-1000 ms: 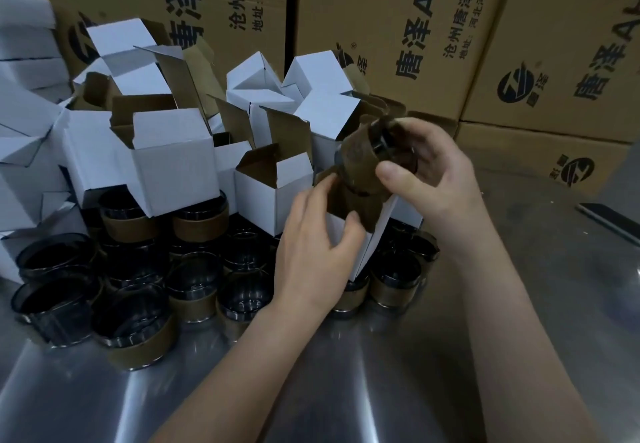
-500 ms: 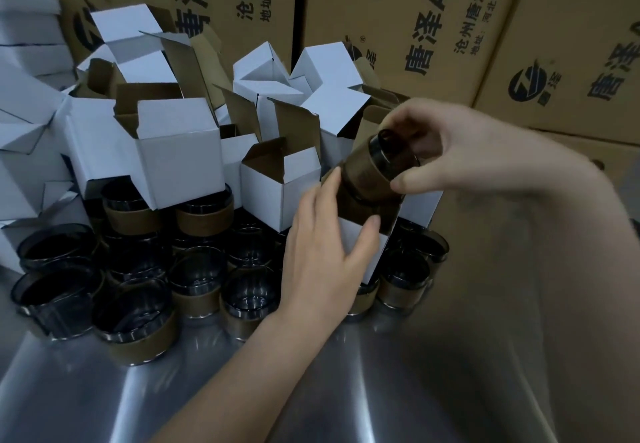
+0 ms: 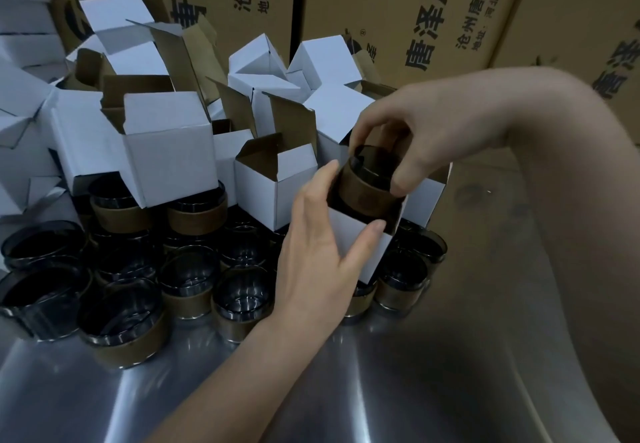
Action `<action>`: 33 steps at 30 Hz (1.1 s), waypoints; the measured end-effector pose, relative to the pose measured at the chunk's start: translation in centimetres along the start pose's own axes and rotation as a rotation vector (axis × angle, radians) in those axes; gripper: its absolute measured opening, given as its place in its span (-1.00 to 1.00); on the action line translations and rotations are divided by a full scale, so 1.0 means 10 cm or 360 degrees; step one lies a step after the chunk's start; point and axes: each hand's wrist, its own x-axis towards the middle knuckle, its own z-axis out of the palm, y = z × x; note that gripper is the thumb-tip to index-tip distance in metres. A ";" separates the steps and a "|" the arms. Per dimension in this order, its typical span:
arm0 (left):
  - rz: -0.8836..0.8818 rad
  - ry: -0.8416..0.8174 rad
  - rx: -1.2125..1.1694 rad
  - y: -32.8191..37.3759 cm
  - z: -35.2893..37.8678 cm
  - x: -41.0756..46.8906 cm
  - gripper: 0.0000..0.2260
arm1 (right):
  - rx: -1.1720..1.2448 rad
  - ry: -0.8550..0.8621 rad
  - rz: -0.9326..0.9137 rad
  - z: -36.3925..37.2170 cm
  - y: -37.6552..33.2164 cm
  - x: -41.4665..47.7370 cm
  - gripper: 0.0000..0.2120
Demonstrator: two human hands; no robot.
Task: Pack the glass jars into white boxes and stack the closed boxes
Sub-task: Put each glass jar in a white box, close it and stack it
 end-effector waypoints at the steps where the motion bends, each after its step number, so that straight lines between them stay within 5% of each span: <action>1: -0.0054 -0.0020 -0.0061 0.00 0.00 0.00 -0.37 | -0.0049 -0.0015 0.0016 0.02 -0.02 0.02 -0.53; 6: -0.0429 -0.0154 -0.0568 -0.04 0.01 0.05 -0.21 | -0.0119 0.0048 0.0075 0.14 -0.04 0.01 -0.50; 11: -0.0588 -0.0399 -0.0688 -0.11 -0.06 0.16 -0.08 | -0.0210 0.0100 0.0081 0.20 -0.04 -0.04 -0.52; 19: -0.0545 -0.0463 -0.0608 -0.11 -0.06 0.22 -0.07 | -0.0423 0.0208 -0.0009 0.28 -0.04 -0.08 -0.48; 30: -0.0384 -0.0358 -0.0551 -0.07 -0.10 0.19 -0.09 | -0.0775 0.0182 -0.0117 0.37 -0.08 0.01 -0.76; 33: -0.0378 -0.0338 -0.0530 -0.07 -0.11 0.18 -0.09 | -0.0796 0.0145 -0.0108 0.38 -0.09 0.03 -0.65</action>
